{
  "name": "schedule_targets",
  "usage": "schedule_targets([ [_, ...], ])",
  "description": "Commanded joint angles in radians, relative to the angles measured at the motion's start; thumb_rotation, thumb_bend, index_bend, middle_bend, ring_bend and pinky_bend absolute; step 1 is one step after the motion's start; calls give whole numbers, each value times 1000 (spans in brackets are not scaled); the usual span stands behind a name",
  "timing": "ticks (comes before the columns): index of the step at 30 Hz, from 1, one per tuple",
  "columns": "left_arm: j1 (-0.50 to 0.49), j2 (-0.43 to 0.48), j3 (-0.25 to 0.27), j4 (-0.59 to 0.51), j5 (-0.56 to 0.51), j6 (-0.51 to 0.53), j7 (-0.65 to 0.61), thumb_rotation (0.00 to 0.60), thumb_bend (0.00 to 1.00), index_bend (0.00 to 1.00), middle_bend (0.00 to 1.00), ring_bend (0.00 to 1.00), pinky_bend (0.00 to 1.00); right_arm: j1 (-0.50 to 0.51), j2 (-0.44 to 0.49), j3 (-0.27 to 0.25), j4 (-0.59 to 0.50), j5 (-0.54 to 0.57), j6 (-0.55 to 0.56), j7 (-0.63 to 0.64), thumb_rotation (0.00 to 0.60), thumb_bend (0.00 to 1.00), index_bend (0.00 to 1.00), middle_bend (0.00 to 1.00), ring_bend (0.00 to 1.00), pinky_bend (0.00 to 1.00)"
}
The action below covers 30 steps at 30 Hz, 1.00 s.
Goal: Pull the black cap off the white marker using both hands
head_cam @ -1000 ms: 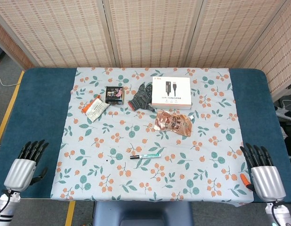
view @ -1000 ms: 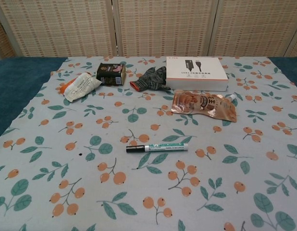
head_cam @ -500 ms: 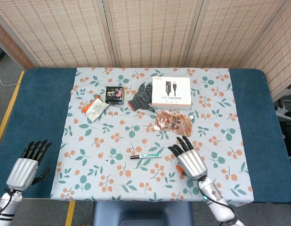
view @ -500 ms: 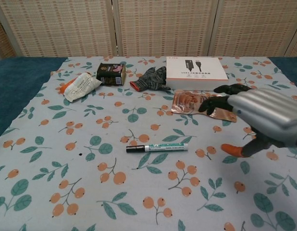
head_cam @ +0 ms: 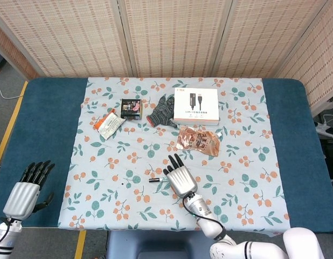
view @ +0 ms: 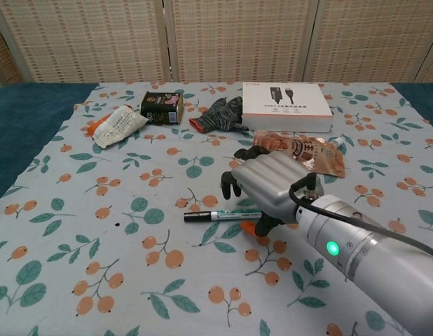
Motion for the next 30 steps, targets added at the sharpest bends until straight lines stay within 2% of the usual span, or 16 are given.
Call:
schedule_targets([
  [1,0,1,0,1,1,-2,-2,600,374,0,0,0,10,11,-15,3,20,20,6,-10,600,242,388,361,5,0],
  [10,-1,-2,-4,0,-5,-17,7,600,375,0,0,0,11,35,-35,2,59,63,15,-24,600,265,469,419,54,0],
  [25,0,1,-10,-2,-11,-25,7,600,373,0,0,0,13,59,-58,-21,67,105,29,-47,600,274,520,454,82,0],
  [30,2,4,-10,-4,-9,-23,4,600,373,0,0,0,13,63,-63,-29,68,118,37,-62,600,283,584,506,134,0],
])
